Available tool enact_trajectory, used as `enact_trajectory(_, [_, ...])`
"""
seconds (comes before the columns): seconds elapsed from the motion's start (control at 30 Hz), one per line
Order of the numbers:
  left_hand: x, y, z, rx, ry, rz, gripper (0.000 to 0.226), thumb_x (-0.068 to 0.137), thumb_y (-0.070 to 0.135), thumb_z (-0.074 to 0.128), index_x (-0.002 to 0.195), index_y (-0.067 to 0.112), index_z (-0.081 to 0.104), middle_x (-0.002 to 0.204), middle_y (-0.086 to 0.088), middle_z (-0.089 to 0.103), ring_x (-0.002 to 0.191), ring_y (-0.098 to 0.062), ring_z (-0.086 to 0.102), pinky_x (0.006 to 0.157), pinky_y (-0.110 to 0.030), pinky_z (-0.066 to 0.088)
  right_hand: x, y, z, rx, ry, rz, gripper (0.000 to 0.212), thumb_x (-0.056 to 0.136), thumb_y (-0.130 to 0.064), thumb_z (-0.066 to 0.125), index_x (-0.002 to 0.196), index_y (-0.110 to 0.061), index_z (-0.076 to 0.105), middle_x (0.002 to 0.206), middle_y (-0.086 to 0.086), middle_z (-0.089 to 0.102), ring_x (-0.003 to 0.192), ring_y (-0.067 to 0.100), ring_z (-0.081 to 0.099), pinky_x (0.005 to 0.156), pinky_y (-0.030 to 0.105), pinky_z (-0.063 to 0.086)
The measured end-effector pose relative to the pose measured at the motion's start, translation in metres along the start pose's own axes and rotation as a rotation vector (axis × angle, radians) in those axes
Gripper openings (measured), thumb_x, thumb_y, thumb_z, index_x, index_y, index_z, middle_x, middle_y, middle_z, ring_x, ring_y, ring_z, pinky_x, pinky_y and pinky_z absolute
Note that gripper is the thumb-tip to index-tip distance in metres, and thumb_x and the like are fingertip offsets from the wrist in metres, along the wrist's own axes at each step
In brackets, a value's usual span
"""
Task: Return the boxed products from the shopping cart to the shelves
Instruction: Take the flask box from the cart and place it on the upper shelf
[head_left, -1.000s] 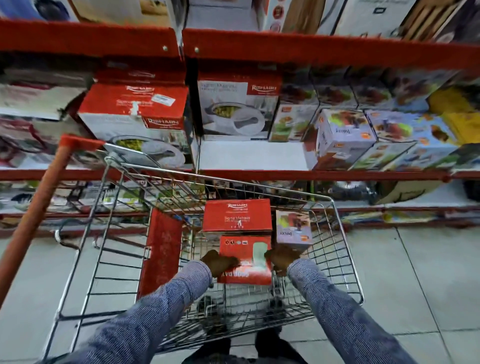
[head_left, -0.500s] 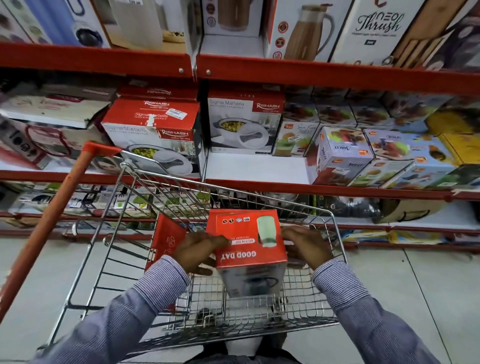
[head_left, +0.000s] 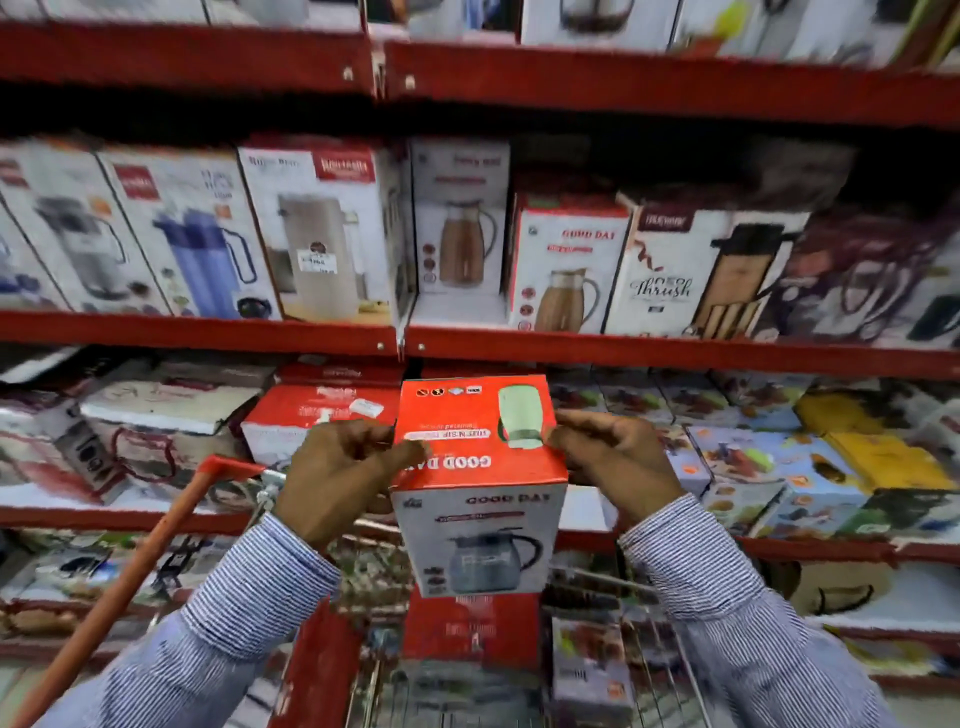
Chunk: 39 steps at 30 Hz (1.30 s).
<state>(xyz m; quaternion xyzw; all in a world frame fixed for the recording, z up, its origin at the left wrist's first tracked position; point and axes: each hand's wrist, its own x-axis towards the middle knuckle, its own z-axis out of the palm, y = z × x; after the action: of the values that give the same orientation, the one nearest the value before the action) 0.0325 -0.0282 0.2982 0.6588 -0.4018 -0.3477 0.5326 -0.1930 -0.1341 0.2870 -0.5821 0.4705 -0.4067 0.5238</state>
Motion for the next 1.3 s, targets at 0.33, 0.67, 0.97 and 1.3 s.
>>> enact_trajectory(0.33, [0.041, 0.096, -0.038, 0.179, -0.023, 0.390, 0.018, 0.084, 0.024, 0.070, 0.102, 0.026, 0.072, 0.091, 0.009, 0.080, 0.082, -0.010, 0.076, 0.071, -0.031, 0.062, 0.045, -0.112, 0.009, 0.076, 0.020, -0.320, 0.033, 0.079, -0.018, 0.075, 0.111, -0.012, 0.071, 0.099, 0.003, 0.076, 0.091, 0.018, 0.073, 0.077, 0.034, 0.060])
enact_trajectory(0.67, [0.074, 0.135, -0.055, 0.195, 0.046, 0.575, 0.034, 0.088, 0.018, 0.067, 0.120, 0.031, 0.065, 0.106, 0.011, 0.076, 0.095, -0.019, 0.073, 0.083, -0.036, 0.061, 0.069, -0.158, 0.024, 0.098, 0.011, -0.486, 0.037, 0.082, -0.015, 0.072, 0.118, -0.010, 0.067, 0.108, 0.009, 0.074, 0.098, 0.024, 0.072, 0.090, 0.045, 0.057])
enact_trajectory(0.97, [0.119, 0.126, -0.045, 0.164, 0.065, 0.541, 0.048, 0.089, 0.018, 0.066, 0.136, 0.023, 0.055, 0.123, 0.004, 0.069, 0.106, -0.021, 0.069, 0.092, -0.048, 0.057, 0.109, -0.153, 0.030, 0.046, 0.015, -0.512, 0.038, 0.086, -0.016, 0.068, 0.124, -0.016, 0.064, 0.111, 0.002, 0.073, 0.093, 0.019, 0.073, 0.083, 0.038, 0.060])
enact_trajectory(1.3, [0.173, 0.123, -0.029, 0.128, 0.106, 0.523, 0.040, 0.094, 0.016, 0.058, 0.133, 0.022, 0.056, 0.117, 0.009, 0.068, 0.111, -0.011, 0.064, 0.089, -0.031, 0.058, 0.158, -0.146, 0.036, 0.069, -0.069, -0.423, 0.056, 0.082, -0.004, 0.070, 0.135, -0.013, 0.054, 0.109, -0.015, 0.065, 0.091, -0.017, 0.064, 0.078, 0.010, 0.053])
